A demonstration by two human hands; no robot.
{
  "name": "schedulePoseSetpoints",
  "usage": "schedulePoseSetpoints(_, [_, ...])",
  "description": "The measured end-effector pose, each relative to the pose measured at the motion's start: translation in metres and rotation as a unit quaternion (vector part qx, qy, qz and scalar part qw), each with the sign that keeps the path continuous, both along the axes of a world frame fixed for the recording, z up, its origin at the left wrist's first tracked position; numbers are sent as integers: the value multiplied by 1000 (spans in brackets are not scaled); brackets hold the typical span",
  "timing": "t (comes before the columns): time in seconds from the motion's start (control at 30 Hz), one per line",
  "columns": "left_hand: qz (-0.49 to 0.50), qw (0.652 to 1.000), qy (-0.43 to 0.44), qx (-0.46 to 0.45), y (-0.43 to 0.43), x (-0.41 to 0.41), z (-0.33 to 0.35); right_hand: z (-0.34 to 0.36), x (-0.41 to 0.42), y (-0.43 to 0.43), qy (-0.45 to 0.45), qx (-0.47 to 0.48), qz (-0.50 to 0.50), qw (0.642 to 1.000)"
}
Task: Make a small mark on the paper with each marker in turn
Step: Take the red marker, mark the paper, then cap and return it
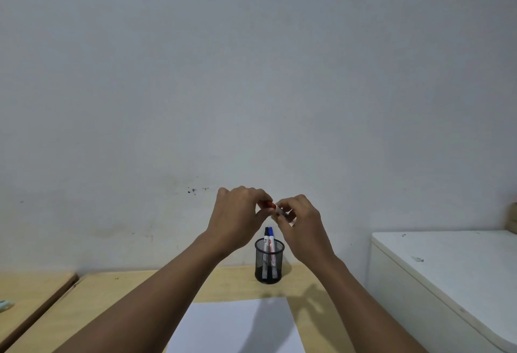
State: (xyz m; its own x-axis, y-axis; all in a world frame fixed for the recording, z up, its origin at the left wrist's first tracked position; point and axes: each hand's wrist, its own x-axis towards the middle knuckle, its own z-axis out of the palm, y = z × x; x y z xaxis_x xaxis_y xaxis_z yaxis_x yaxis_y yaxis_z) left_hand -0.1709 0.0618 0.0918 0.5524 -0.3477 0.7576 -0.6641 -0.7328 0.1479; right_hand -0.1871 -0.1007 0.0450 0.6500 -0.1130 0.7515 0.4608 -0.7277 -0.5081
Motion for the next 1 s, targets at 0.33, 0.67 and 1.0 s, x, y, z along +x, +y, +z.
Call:
schedulePoseSetpoints(0.33, [30, 997, 68, -8, -18, 77, -7, 3, 73, -28, 45, 136, -15, 990])
schedulePoseSetpoints(0.67, [64, 974, 189, 106, -51, 166, -83, -50, 142, -47, 114, 82, -18, 990])
schedulePoseSetpoints(1.0, [61, 970, 216, 90, -79, 203, -131, -95, 179, -57, 210, 42, -46, 976])
